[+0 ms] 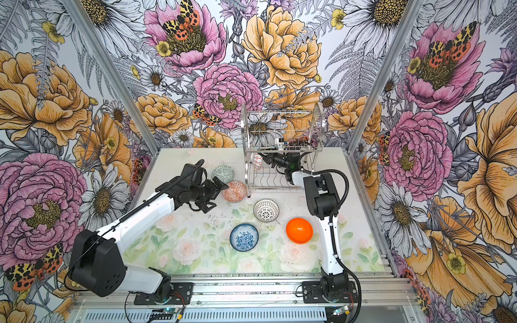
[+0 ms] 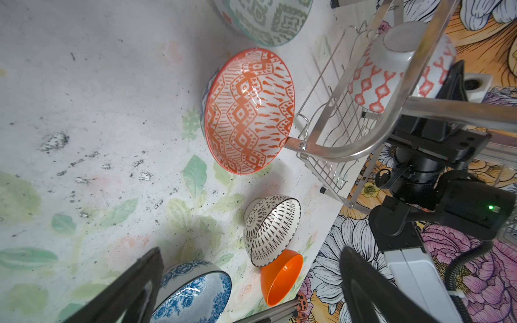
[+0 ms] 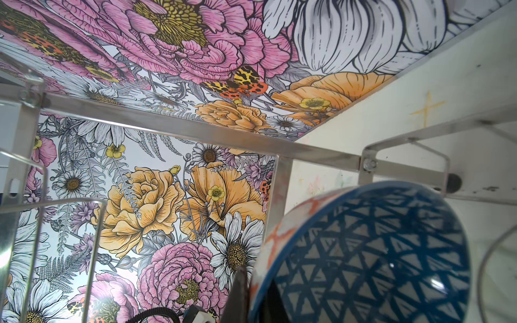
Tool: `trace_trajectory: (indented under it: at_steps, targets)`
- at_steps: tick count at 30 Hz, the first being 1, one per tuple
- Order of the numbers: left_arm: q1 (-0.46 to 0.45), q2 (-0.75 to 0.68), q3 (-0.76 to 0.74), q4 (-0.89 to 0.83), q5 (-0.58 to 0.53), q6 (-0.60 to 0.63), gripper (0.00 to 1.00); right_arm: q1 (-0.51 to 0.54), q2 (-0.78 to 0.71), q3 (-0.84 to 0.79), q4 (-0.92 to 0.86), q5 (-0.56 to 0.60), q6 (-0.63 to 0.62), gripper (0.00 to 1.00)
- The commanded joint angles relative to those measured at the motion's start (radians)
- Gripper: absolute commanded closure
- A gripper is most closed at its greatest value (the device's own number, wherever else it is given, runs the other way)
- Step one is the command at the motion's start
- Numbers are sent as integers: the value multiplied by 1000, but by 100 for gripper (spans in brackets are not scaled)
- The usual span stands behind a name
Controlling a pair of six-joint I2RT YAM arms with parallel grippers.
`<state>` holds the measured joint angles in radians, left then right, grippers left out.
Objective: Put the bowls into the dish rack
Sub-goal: 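Lower the blue-triangle bowl upright into the rack and open the right gripper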
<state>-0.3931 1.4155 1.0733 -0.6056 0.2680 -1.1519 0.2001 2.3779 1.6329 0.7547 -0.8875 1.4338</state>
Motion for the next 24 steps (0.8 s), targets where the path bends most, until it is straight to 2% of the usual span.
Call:
trace_trajectory:
  at_steps: [1,24]
  targets:
    - [13,11,24,-11,-19,19,1,-7,32,59,-17,-9,-42,100]
    - [44,97,95,-29,14,55,1,-5,97,130,-105,-22,-98,100]
